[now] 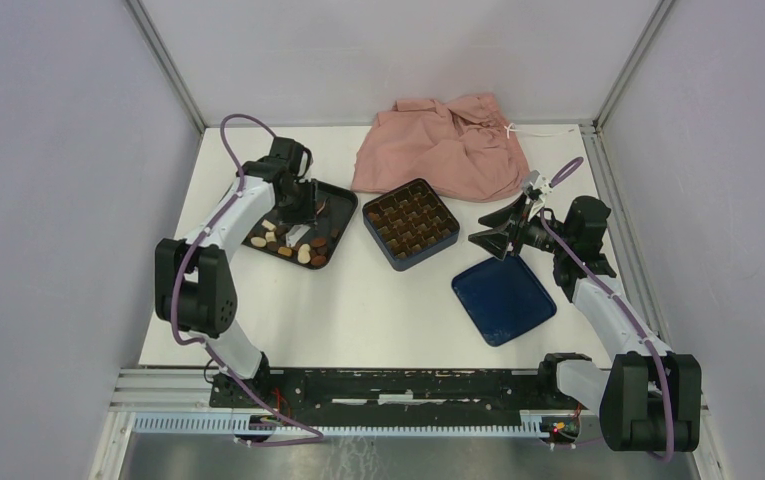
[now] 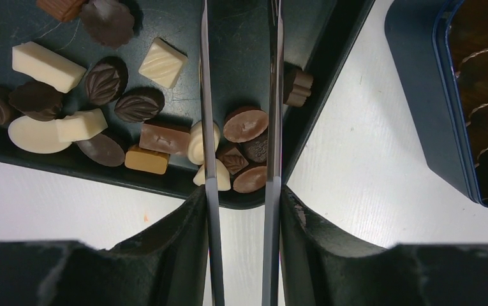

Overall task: Pack the chocolate
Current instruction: Pick up the fake chocolate from the plate, then place the fake chocolate in the packing box.

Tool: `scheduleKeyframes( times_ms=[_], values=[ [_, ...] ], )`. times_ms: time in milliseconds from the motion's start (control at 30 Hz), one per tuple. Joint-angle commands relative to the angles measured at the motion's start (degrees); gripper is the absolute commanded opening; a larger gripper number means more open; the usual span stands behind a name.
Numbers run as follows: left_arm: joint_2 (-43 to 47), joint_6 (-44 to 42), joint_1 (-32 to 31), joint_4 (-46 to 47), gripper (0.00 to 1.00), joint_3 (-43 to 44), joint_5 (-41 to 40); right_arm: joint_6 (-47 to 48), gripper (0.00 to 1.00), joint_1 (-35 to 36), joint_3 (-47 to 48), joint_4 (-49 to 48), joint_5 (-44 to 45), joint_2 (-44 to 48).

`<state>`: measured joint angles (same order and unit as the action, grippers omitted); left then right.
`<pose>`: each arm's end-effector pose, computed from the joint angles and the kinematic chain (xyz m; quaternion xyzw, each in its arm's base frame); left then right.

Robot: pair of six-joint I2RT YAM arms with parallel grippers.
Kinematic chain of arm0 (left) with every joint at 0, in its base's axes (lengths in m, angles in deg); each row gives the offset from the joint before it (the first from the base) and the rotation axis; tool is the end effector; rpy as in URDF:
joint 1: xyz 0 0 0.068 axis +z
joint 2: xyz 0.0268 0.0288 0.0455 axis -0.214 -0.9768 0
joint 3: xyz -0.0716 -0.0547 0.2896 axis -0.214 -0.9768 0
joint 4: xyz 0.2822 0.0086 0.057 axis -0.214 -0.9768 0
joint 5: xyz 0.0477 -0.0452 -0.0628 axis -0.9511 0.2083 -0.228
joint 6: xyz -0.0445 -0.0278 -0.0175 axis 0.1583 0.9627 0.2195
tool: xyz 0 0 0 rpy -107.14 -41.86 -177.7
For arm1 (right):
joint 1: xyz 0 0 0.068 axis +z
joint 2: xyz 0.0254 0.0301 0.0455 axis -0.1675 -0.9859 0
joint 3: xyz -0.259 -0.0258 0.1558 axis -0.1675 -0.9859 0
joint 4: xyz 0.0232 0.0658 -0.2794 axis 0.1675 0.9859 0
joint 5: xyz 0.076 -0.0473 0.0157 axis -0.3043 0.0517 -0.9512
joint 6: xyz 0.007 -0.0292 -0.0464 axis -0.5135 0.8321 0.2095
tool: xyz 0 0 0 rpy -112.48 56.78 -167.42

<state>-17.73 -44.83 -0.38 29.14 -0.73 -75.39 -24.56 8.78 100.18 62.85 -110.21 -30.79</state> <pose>0.3661 -0.0839 0.2724 0.0105 0.9783 -0.0572 0.1991 0.2395 0.0299 0.2705 -0.2858 0.6807 0.4315 0.5184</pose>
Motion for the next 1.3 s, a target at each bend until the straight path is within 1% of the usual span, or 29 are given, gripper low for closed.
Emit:
scheduleKeyframes(
  times_ms=[0,267,433,567,667,800,933,1100,1267],
  values=[
    [4.6,-1.2,-0.3,0.8,0.08,1.8,0.3,-0.1,0.63,0.3,2.6,-2.0,-0.9,0.1],
    [12.6,1.2,-1.0,3.0,0.07,-2.6,3.6,-0.1,0.63,0.3,2.6,-2.1,-0.9,0.1],
    [16.3,3.2,-2.8,3.9,0.07,-4.0,6.5,-0.1,0.63,0.3,2.6,-2.1,-0.9,0.1],
    [18.6,5.7,-6.4,5.3,0.07,-4.1,9.0,-0.1,0.63,0.3,2.6,-2.1,-0.9,0.2],
    [19.4,8.0,-11.0,6.6,0.07,-3.7,9.1,-0.1,0.63,0.3,2.6,-2.1,-0.9,0.5],
    [18.3,10.3,-17.8,8.0,0.08,-2.4,5.7,-0.1,0.63,0.3,2.6,-2.1,-1.0,0.6],
    [15.0,11.3,-22.3,7.8,0.08,-0.4,0.9,-0.1,0.63,0.3,2.6,-2.1,-1.0,0.8],
    [10.2,10.5,-25.1,5.6,0.1,3.6,-6.4,-0.1,0.63,0.3,2.6,-2.1,-1.0,0.9],
    [6.3,9.4,-25.4,4.3,0.11,6.3,-9.1,-0.1,0.63,0.3,2.6,-2.0,-1.0,0.9]
  ],
)
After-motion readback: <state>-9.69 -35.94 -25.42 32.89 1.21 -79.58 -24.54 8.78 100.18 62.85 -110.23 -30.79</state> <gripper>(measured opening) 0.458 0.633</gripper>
